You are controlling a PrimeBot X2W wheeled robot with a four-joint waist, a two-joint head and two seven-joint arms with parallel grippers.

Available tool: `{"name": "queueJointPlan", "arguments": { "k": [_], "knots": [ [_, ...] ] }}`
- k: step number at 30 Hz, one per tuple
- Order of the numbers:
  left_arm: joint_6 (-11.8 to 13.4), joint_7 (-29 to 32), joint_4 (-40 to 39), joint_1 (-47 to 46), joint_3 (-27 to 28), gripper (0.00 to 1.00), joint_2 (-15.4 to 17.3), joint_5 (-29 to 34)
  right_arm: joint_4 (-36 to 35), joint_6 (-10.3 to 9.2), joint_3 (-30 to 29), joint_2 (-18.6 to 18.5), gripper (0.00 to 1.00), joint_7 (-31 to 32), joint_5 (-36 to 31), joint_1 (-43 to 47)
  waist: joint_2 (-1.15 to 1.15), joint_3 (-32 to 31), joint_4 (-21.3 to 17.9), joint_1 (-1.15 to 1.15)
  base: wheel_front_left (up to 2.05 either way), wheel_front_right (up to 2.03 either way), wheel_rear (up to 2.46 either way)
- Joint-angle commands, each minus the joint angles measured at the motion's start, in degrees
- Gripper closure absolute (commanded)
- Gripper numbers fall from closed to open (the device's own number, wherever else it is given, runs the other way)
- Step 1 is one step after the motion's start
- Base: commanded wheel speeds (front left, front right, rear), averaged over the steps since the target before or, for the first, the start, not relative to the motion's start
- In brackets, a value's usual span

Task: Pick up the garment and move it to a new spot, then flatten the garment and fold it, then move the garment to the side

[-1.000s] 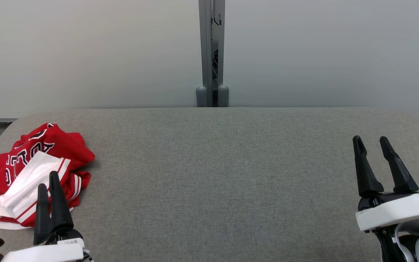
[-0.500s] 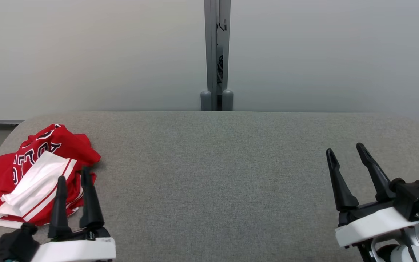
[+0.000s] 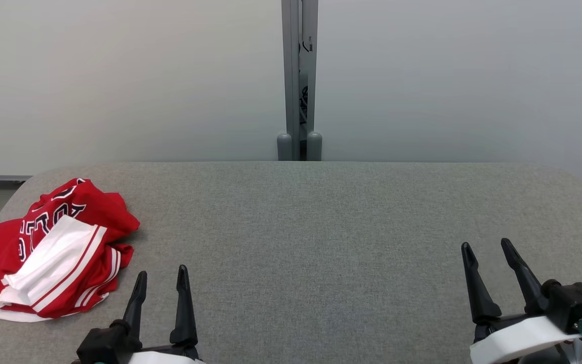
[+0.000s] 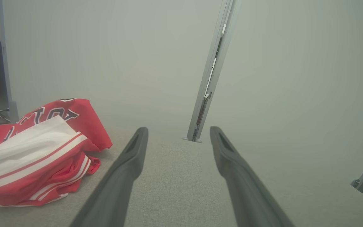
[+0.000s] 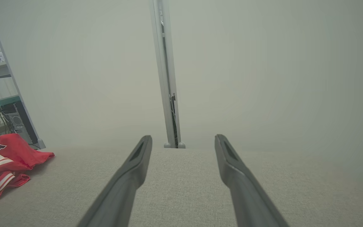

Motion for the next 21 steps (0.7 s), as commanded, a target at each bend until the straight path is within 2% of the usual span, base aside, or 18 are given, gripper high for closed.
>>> {"name": "queueJointPlan", "arguments": {
  "k": [1, 8, 12, 21],
  "knots": [
    [0.6, 0.0, 0.4, -0.5, -0.3, 0.00, 0.3, 1.4, 0.6, 0.11, 0.1, -0.5, 0.00, -0.8, 0.0, 0.2, 0.00, 0.0, 0.0, 0.00, 0.00, 0.00, 0.00],
    [1.3, -0.1, 3.0, -1.6, -2.1, 0.00, 0.2, 4.7, 4.9, 0.11, -1.4, -0.6, 0.00, -2.5, 7.1, 0.1, 0.00, -0.3, 0.0, 0.00, 0.00, 0.00, 0.00],
    [1.7, -0.1, 4.8, -2.0, -2.5, 0.00, 0.3, 6.5, 8.2, 0.12, -0.9, -0.7, 0.00, -4.0, 2.9, -1.2, 0.00, -0.7, -0.1, 0.00, 0.00, 0.00, 0.00],
    [3.1, -0.1, 6.7, -3.0, -2.5, 0.00, 0.3, 9.1, 9.4, 0.13, 0.1, -0.8, 0.00, -6.0, -1.7, -1.8, 0.00, -1.2, 0.3, 0.00, 0.00, 0.00, 0.00]
  ]
}}
